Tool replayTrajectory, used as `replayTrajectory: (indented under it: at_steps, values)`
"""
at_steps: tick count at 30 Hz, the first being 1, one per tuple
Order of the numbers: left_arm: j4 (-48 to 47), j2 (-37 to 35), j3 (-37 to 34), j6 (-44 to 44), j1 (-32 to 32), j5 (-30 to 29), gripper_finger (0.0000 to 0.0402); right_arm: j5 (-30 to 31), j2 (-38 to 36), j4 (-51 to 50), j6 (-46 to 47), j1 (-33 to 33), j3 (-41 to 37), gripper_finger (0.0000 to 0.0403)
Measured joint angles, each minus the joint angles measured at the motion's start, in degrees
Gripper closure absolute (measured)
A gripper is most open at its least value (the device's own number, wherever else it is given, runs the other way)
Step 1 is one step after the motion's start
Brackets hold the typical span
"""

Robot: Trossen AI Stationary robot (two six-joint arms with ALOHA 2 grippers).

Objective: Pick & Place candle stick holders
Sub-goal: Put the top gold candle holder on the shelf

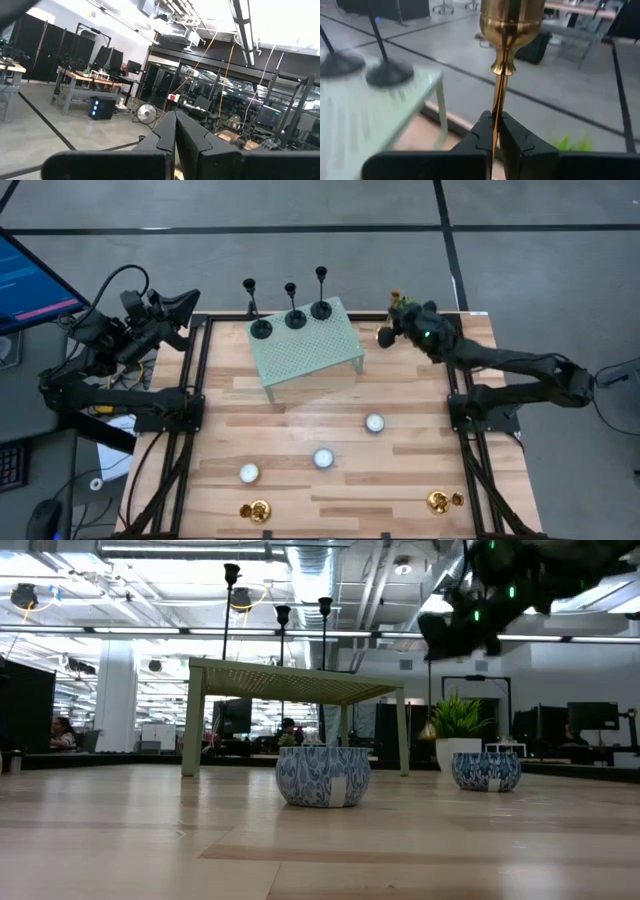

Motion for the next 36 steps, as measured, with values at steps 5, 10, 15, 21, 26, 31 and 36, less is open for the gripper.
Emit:
replayTrajectory:
  at_steps: [5, 10, 15, 21, 26, 31, 36]
  values:
    - [0.00, 0.01, 0.00, 0.00, -0.02, 0.01, 0.0392, 0.11, -2.91, -11.78, -5.21, 1.07, 13.79, 0.0401]
    - [0.00, 0.00, -0.01, 0.00, 0.00, 0.00, 0.0392, -3.13, -0.54, -18.31, -8.29, 3.86, 26.89, 0.0402]
    - [0.00, 0.00, -0.01, -0.01, -0.01, 0.00, 0.0392, -9.15, 5.91, -18.71, -8.86, 7.38, 34.74, 0.0402]
    - [0.00, 0.01, -0.02, -0.11, 0.00, 0.00, 0.0392, -12.00, 17.04, -17.29, -9.50, 10.92, 38.57, 0.0403]
    - [0.00, 0.00, -0.01, -0.15, 0.00, 0.02, 0.0392, -12.10, 21.72, -14.81, -10.13, 11.93, 39.19, 0.0403]
    - [0.00, 0.01, 0.00, -0.15, 0.00, 0.01, 0.0392, -12.50, 22.36, -11.69, -11.75, 10.72, 39.17, 0.0403]
    - [0.00, 0.00, 0.00, -0.14, -0.02, 0.02, 0.0392, -16.57, 22.41, -10.60, -9.63, 8.54, 37.25, 0.0403]
